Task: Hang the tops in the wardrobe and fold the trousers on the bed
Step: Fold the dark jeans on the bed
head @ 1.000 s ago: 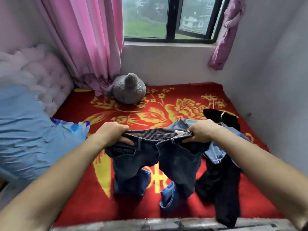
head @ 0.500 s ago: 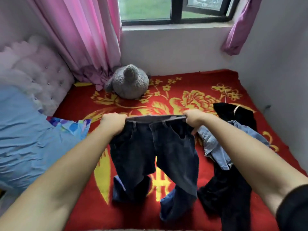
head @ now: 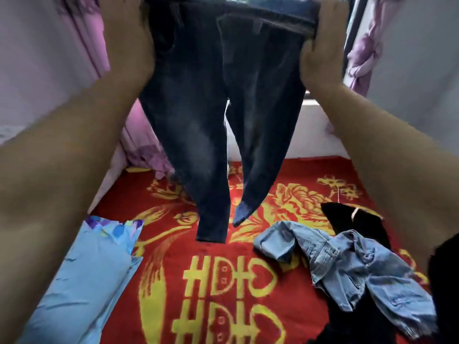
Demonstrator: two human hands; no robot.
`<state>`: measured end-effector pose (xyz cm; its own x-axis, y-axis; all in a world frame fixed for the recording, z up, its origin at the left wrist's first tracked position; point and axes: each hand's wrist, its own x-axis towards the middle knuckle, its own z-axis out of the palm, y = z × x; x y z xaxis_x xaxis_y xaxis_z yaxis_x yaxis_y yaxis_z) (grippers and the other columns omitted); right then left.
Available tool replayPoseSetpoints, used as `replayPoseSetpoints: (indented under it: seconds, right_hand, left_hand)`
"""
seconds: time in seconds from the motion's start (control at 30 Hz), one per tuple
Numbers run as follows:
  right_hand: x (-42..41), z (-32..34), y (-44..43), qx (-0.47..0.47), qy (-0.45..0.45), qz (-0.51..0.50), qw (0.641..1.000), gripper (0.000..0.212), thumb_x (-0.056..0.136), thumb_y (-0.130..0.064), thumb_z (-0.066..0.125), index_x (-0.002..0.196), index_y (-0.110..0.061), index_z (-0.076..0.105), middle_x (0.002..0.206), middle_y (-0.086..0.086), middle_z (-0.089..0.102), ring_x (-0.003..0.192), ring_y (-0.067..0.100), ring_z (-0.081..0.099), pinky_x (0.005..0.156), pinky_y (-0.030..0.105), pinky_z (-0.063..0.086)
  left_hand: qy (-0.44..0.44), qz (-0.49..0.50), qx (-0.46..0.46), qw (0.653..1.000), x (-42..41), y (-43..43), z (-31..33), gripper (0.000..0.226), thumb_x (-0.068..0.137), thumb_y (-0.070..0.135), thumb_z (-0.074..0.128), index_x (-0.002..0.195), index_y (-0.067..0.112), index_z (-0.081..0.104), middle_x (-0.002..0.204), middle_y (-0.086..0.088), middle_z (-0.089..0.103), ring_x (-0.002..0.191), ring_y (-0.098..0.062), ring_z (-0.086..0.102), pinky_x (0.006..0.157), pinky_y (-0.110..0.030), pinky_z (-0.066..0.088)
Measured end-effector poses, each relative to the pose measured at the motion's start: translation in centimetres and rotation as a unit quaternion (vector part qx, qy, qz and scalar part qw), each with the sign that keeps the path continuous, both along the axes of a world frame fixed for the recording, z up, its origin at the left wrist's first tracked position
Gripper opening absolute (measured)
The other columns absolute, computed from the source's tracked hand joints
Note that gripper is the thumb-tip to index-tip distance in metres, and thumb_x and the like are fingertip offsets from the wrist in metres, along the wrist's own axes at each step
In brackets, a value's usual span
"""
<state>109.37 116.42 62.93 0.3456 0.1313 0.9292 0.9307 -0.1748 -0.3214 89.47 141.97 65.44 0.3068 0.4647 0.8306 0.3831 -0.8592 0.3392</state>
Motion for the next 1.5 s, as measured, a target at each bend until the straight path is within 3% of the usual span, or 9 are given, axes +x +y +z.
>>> replayPoseSetpoints:
  seconds: [0.2, 0.47, 0.53, 0.67, 0.9, 1.13, 1.3, 1.4, 1.5]
  right_hand:
    - [-3.3, -5.4, -2.6, -0.158, 0.047, -0.003, 0.986, 0.049, 0.085, 0.005, 0.038, 0.13, -0.003, 0.056, 0.122, 0.026, 0.05, 0.114, 0.028, 0.048, 0.096, 0.015, 0.034]
    - [-10.2, -29.5, -7.9, -0.473, 0.244, -0.033, 0.846, 0.04, 0.09, -0.008, 0.06, 0.13, -0.014, 0.063, 0.122, 0.018, 0.055, 0.114, 0.037, 0.057, 0.094, 0.041, 0.048]
    - [-12.7, -36.5, -9.7, -0.57, 0.263, -0.032, 0.778, 0.039, 0.095, -0.017, 0.058, 0.133, -0.019, 0.06, 0.125, 0.014, 0.053, 0.115, 0.036, 0.057, 0.088, 0.043, 0.051]
    - [-18.0, -49.0, -13.7, -0.677, 0.281, -0.035, 0.679, 0.034, 0.102, -0.027, 0.047, 0.135, -0.031, 0.055, 0.123, 0.005, 0.05, 0.116, 0.028, 0.054, 0.083, 0.04, 0.052]
    - [-25.6, -61.4, -21.0, -0.778, 0.259, -0.023, 0.572, 0.034, 0.103, -0.029, 0.042, 0.135, -0.032, 0.05, 0.119, 0.002, 0.051, 0.114, 0.024, 0.05, 0.08, 0.036, 0.048]
    - [-28.5, -70.4, -24.2, -0.795, 0.272, -0.034, 0.54, 0.041, 0.096, -0.019, 0.05, 0.135, -0.032, 0.055, 0.118, 0.004, 0.051, 0.111, 0.029, 0.046, 0.074, 0.035, 0.04]
    - [-30.2, -77.1, -26.1, -0.805, 0.305, 0.008, 0.509, 0.052, 0.092, -0.027, 0.058, 0.144, -0.028, 0.052, 0.132, 0.011, 0.05, 0.121, 0.036, 0.041, 0.087, 0.041, 0.044]
    - [-29.0, -78.4, -25.4, -0.751, 0.346, -0.027, 0.562, 0.031, 0.093, -0.038, 0.057, 0.116, -0.026, 0.074, 0.114, 0.013, 0.061, 0.109, 0.04, 0.049, 0.086, 0.044, 0.044]
    - [-27.2, -77.5, -23.7, -0.768, 0.299, -0.031, 0.566, 0.041, 0.1, -0.044, 0.045, 0.093, -0.018, 0.076, 0.099, 0.016, 0.064, 0.097, 0.039, 0.055, 0.08, 0.042, 0.043]
  left_hand:
    - [0.047, -0.028, 0.054, 0.997, -5.3, -2.6, -6.8, 0.031, 0.098, 0.008, 0.035, 0.119, -0.001, 0.056, 0.133, -0.026, 0.049, 0.143, -0.044, 0.027, 0.108, -0.04, 0.032]
    - [0.361, -0.004, 0.016, 0.932, -13.8, -8.2, -35.3, 0.024, 0.091, 0.01, 0.056, 0.11, 0.016, 0.07, 0.099, -0.01, 0.07, 0.109, -0.034, 0.059, 0.111, -0.07, 0.021]
    - [0.486, -0.025, -0.025, 0.873, -16.5, -10.9, -42.4, 0.029, 0.094, 0.012, 0.049, 0.115, 0.021, 0.067, 0.104, -0.005, 0.071, 0.109, -0.03, 0.059, 0.113, -0.065, 0.016]
    - [0.64, -0.055, -0.098, 0.76, -21.8, -15.9, -53.8, 0.034, 0.098, 0.016, 0.037, 0.127, 0.027, 0.053, 0.126, 0.002, 0.059, 0.121, -0.022, 0.053, 0.094, -0.036, 0.04]
    - [0.721, -0.084, -0.157, 0.67, -27.2, -22.2, -65.0, 0.03, 0.097, 0.014, 0.041, 0.122, 0.024, 0.055, 0.123, 0.001, 0.059, 0.118, -0.023, 0.055, 0.088, -0.036, 0.044]
    - [0.725, -0.103, -0.165, 0.661, -29.3, -25.8, -73.9, 0.019, 0.084, 0.014, 0.064, 0.102, 0.016, 0.063, 0.102, -0.004, 0.063, 0.096, -0.028, 0.062, 0.075, -0.037, 0.046]
    - [0.734, -0.091, -0.274, 0.615, -31.2, -28.6, -81.1, 0.043, 0.085, 0.013, 0.062, 0.123, 0.013, 0.043, 0.128, -0.005, 0.045, 0.115, -0.03, 0.046, 0.077, -0.041, 0.051]
    - [0.698, -0.072, -0.288, 0.652, -29.7, -28.8, -81.9, 0.028, 0.087, 0.026, 0.056, 0.109, 0.011, 0.049, 0.113, -0.009, 0.051, 0.104, -0.034, 0.05, 0.073, -0.042, 0.045]
    - [0.674, -0.075, -0.264, 0.686, -27.5, -27.0, -81.5, 0.023, 0.091, 0.028, 0.047, 0.101, 0.008, 0.054, 0.104, -0.013, 0.06, 0.098, -0.035, 0.055, 0.075, -0.043, 0.04]
